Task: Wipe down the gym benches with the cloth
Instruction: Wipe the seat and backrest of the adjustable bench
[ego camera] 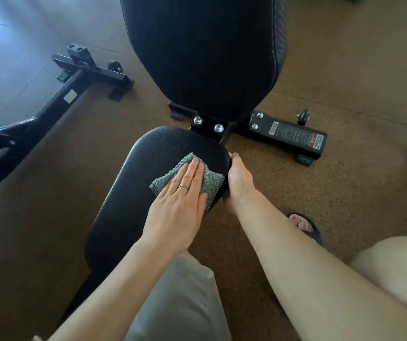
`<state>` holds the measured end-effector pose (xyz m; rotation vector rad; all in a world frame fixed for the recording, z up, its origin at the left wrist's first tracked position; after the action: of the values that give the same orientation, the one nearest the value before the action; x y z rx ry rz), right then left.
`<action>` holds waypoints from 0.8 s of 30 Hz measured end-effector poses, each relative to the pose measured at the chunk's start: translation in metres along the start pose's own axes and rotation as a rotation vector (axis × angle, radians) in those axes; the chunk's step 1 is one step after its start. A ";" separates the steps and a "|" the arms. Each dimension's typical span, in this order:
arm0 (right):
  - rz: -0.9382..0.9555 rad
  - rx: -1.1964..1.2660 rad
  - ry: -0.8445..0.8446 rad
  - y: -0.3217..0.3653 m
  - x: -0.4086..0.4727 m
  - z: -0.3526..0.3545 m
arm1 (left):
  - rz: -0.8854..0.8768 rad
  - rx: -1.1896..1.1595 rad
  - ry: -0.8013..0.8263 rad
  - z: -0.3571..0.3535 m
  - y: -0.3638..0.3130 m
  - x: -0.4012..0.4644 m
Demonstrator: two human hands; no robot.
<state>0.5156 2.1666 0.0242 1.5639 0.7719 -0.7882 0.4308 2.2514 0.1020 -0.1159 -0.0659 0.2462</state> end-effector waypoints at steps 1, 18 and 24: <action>-0.006 -0.012 -0.001 0.001 0.001 -0.001 | -0.003 0.019 -0.007 0.001 0.004 0.002; 0.277 -0.246 -0.243 0.018 0.004 0.000 | 0.046 -0.011 0.031 -0.005 0.009 0.021; 0.311 -0.220 -0.288 0.019 0.011 -0.002 | 0.037 -0.001 0.014 -0.009 0.023 0.057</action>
<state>0.5370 2.1668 0.0259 1.2964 0.3781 -0.6558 0.4810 2.2866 0.0932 -0.1194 -0.0501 0.2824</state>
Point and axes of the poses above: each hand's wrist, its own x-axis towards the middle knuckle, its own z-axis out of the back of the hand, y = z × x, the point moved 9 cm from there along x, towards the middle knuckle, and after that the axes turned 11 degrees about -y, right-handed, at the moved point
